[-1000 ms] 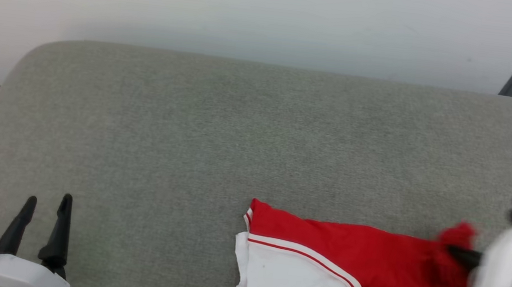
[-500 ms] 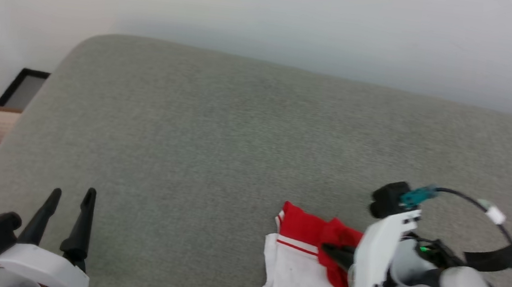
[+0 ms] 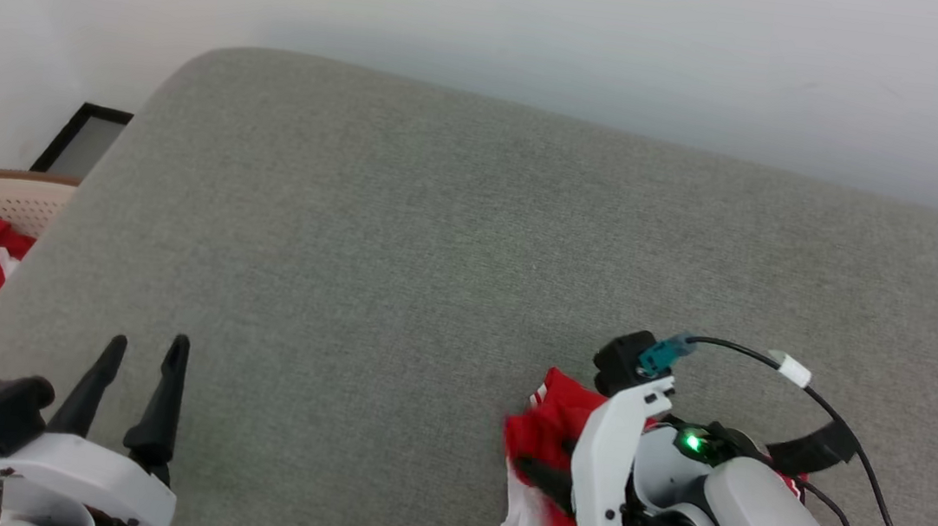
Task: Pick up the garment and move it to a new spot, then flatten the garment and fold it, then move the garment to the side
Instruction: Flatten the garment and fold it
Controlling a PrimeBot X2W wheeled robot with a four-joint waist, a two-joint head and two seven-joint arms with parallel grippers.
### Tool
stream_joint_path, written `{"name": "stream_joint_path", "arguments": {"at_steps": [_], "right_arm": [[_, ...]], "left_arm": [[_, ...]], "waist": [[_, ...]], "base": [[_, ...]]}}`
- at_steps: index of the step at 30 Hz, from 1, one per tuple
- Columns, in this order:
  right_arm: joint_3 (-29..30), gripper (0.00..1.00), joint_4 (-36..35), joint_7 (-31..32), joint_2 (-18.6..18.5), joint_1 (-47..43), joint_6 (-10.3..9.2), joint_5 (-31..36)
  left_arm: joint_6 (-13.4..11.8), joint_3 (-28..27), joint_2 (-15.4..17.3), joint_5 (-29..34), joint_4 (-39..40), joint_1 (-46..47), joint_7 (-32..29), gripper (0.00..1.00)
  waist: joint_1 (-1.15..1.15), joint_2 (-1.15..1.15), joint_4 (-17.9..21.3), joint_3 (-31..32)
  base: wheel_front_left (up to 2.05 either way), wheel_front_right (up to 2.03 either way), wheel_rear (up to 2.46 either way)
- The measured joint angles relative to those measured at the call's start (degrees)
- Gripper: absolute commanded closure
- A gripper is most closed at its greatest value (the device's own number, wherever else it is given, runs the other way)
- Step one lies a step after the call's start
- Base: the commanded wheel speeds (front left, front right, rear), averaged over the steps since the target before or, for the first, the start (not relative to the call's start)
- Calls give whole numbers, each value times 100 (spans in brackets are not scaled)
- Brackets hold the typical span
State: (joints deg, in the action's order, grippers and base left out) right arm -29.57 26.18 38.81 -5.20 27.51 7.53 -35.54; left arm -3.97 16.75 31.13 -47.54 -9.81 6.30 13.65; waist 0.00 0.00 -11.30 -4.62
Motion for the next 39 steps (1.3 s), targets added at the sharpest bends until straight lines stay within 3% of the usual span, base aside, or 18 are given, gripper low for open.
{"name": "stream_joint_path", "arguments": {"at_steps": [7,13,23,39], "right_arm": [[-318,0,-5,-182,-134,238,0,-382],[-269,0,-515,-458,-599,244,0,-595],[516,0,-1192,-921,-1172,-164,-1,-480],[1750,0,-1979,-2369,-1458,-1311,0,256]], "left_arm": [[29,-25,3,0,-58,42,25,0],[20,-98,83,0,-38,-27,49,0],[-57,-267,243,3,80,-227,74,0],[-188,-466,332,99,253,-689,109,0]], "waist": [[0,0,140,1],[0,0,342,45],[0,0,818,140],[0,0,1440,399]], "base": [[0,0,0],[0,0,0],[0,0,0],[0,0,0]]}}
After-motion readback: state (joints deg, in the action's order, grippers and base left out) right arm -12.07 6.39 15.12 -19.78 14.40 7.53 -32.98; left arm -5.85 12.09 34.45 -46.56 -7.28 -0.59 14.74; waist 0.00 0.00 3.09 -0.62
